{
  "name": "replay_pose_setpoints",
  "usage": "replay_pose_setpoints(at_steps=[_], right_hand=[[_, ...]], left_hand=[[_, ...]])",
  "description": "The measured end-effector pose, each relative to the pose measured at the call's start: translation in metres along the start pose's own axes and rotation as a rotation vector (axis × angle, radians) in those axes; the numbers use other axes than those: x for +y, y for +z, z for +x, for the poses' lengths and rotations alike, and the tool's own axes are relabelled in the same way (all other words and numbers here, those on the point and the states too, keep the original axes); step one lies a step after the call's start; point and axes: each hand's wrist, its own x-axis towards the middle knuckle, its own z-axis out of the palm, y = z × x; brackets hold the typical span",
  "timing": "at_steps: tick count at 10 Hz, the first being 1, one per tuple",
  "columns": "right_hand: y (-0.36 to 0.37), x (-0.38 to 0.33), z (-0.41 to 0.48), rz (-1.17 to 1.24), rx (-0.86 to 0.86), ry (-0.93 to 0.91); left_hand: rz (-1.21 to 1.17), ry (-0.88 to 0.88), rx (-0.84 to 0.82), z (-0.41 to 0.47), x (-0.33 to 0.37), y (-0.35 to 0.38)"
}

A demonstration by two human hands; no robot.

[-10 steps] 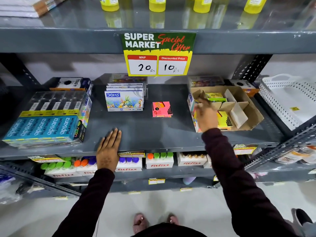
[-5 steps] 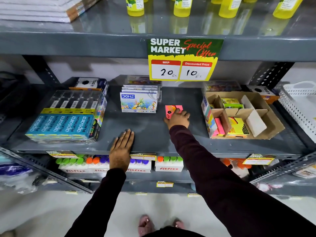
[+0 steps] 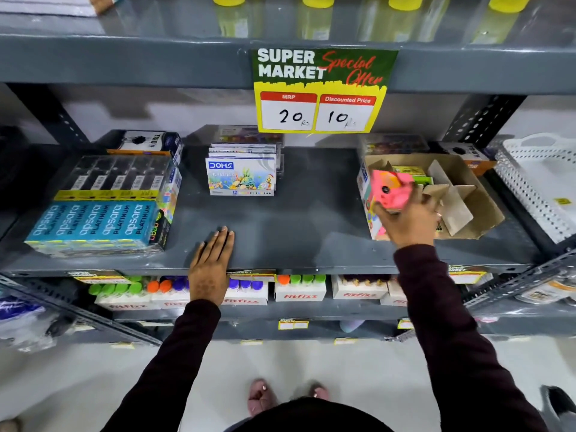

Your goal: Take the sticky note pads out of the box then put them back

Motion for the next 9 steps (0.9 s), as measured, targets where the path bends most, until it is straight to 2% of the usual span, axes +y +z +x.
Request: replay_pose_setpoints(at_steps=[1,3,5,6,8,9], right_hand=[[-0.016,0.049,0.015,-0.037,-0.03,0.175],[0.004,0.075,0.031,0.152,-0.242,0.183],[0.023,0.083,0.017,0.12,-0.268,0.168],[0.021,0.083,0.015,0.067,-0.278,0.136],[0.001,0.052,-0.018,-0.095,-0.165,0.036],[-0.008,-0.007,-0.044,-0.114,-0.192,-0.195]], left_hand=[[-0.004,0.003,-0.021,0.0,0.001,-0.001],[0.013,-0.012,-0.043,-0.001,0.002,-0.003],[0.034,-0.013,-0.022,-0.001,0.001,-0.002],[0.039,-0.02,-0.046,0.0,0.001,-0.004],[0.121,0.052,-0.247,0.007,-0.008,-0.013],[0.145,0.141,-0.419,0.027,0.007,-0.056]])
